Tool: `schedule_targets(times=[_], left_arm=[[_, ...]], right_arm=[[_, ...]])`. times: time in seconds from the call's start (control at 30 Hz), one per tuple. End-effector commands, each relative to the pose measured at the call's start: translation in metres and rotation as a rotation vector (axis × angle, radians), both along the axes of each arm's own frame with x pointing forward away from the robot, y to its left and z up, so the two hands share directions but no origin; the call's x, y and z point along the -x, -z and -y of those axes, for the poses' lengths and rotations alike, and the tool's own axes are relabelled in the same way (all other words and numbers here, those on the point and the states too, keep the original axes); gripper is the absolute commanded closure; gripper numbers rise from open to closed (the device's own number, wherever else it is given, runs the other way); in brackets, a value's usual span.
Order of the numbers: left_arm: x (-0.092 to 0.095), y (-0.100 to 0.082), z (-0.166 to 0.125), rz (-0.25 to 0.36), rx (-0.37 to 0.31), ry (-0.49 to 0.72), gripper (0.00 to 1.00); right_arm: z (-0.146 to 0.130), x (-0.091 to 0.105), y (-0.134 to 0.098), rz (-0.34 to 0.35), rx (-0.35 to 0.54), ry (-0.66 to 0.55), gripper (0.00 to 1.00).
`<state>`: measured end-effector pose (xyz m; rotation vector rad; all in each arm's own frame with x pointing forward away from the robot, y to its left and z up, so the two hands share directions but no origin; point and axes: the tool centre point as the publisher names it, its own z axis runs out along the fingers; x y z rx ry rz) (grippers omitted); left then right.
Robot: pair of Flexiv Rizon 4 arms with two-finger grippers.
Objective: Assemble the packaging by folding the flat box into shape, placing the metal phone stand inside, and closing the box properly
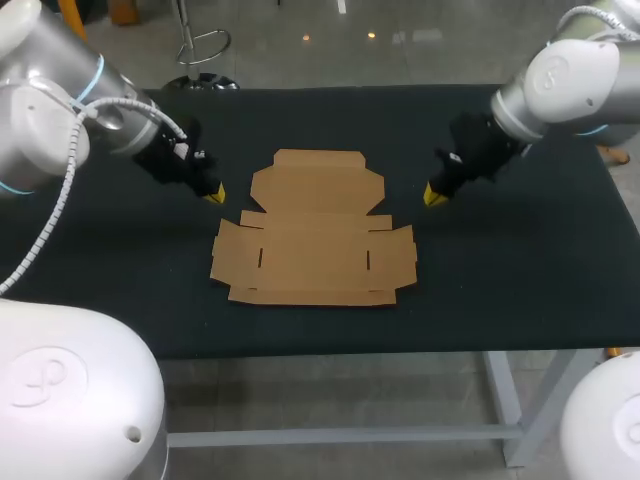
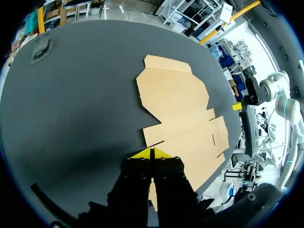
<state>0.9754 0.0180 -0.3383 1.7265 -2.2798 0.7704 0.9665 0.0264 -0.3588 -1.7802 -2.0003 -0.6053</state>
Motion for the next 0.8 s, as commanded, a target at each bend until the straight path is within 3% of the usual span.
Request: schedule_targets(times=[0.03, 0.8], left_arm=[[-0.002, 0.012, 0.005, 0.005, -0.001, 0.0, 1.0], [-0.001, 0.023, 0.009, 0.086, 0.024, 0.003, 1.0]], right_arm=[[0.0, -0.004, 0.006, -0.01, -0.015, -0.009, 1.0], [-0.026, -0.014, 0.035, 0.06, -0.052, 0.059, 1.0]])
